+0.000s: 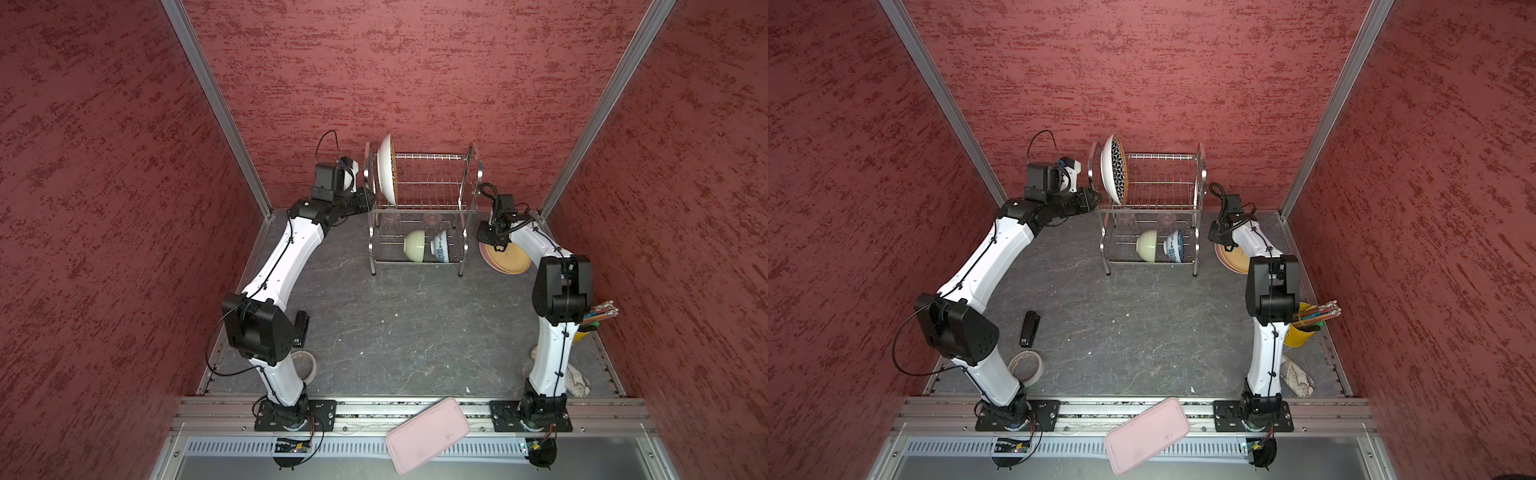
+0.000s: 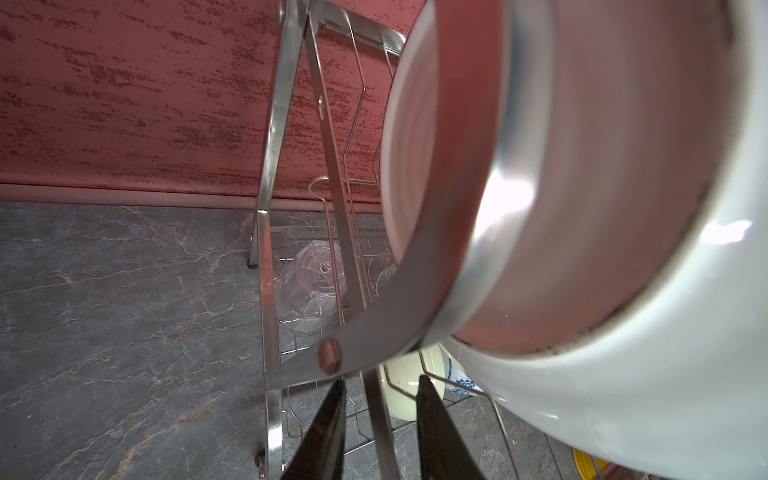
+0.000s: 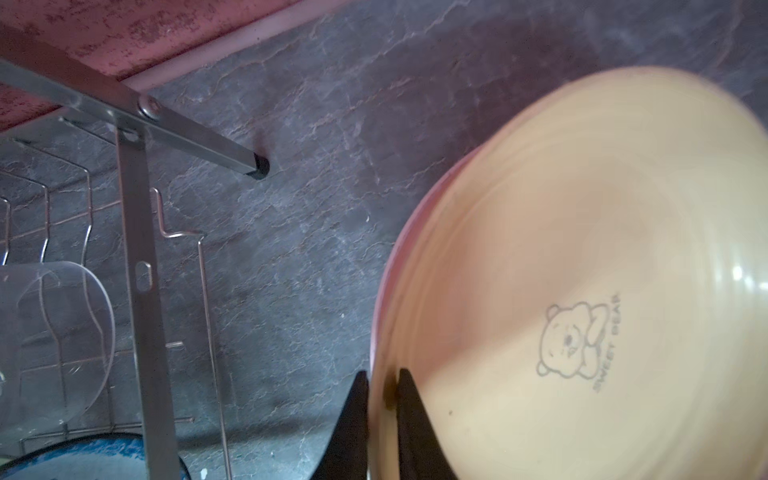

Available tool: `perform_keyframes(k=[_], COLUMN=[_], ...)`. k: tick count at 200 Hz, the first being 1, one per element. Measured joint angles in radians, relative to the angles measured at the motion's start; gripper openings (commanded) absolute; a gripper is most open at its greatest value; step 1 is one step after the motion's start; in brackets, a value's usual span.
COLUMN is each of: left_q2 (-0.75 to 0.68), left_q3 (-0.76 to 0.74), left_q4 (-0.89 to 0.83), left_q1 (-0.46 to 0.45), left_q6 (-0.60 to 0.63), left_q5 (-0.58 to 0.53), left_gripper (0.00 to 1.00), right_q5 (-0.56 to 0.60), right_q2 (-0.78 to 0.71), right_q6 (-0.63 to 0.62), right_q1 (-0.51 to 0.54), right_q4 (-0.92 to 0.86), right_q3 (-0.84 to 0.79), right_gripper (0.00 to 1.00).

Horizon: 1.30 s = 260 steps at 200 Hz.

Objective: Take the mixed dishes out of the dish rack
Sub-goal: 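Lower the yellow bear plate onto the pink plate with the right gripper, then open the right gripper and raise it away from the stacked plates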

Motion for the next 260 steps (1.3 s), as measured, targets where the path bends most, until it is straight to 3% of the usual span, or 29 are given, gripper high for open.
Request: perform_keyframes(k=[18,103,137,260], left_q2=[0.000,0.000,0.000,0.000], left_q3=[0.000,0.000,0.000,0.000], left_q4=[0.000,0.000,0.000,0.000], left_q1=[0.000,0.001,0.001,0.002], left_q6=[0.000,0.000,0.000,0.000], left_q5=[0.000,0.000,0.000,0.002], left_gripper=[0.30,0.30,0.30,0.30], right_q5=[-0.017,-0.051,-0.047,0.097], right_q2=[0.028,0.019,-0.072,-0.447], right_q6=[0.010,0.039,0.048,0.049], right_q1=[0.000,-0.002,-0.002,0.004], right_q4=[-0.006,-0.011,-0.012,0.014], right_q3=[-0.022,-0.066,-0.069,-0.093], right_gripper=[0.35,0.43,0.50,0.52])
